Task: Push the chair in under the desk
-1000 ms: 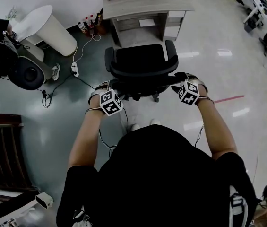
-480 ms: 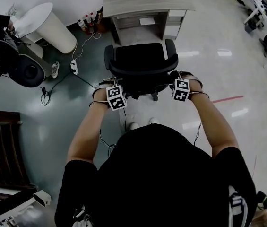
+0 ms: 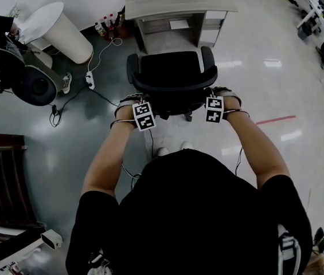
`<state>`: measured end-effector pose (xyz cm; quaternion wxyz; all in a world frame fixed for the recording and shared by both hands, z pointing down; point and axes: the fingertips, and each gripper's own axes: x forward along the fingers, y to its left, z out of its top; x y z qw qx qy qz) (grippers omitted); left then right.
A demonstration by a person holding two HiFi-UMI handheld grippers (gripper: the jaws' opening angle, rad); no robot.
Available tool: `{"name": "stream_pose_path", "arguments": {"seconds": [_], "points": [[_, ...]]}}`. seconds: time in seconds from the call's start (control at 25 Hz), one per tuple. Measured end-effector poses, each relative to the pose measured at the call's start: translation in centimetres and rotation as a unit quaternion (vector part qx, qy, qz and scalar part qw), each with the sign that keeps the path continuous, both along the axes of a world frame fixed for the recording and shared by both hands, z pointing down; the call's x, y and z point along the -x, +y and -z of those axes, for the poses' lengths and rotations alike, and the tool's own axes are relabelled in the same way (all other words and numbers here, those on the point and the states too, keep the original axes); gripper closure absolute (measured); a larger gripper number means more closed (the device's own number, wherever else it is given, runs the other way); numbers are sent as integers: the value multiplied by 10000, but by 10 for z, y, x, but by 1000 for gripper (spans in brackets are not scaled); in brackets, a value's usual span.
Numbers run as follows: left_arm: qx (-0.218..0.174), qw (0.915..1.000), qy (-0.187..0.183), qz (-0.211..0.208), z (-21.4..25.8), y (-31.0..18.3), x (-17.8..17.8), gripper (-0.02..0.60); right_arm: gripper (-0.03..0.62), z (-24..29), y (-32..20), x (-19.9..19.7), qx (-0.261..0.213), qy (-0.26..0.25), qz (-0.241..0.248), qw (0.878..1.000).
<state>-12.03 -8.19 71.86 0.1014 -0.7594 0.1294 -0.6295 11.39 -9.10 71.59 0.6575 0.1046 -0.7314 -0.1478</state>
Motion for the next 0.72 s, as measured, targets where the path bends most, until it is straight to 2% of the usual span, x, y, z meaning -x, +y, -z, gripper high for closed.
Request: {"name": "stream_pose_path", "arguments": {"seconds": [0.16,0.36,0.72], "points": [[-139,9999,-9,52,-2,-9,-3,412,375,-9,-2,-5,-115,157,108,9998],[-93,9998,-146,18,-6,-12,-1,431,478,-9,-14,-6,-339,116,43,9993],[-27,9997,-246,15,-5,-23,-6,445,508,-9,-28,-13,-393,254,160,9988]]}}
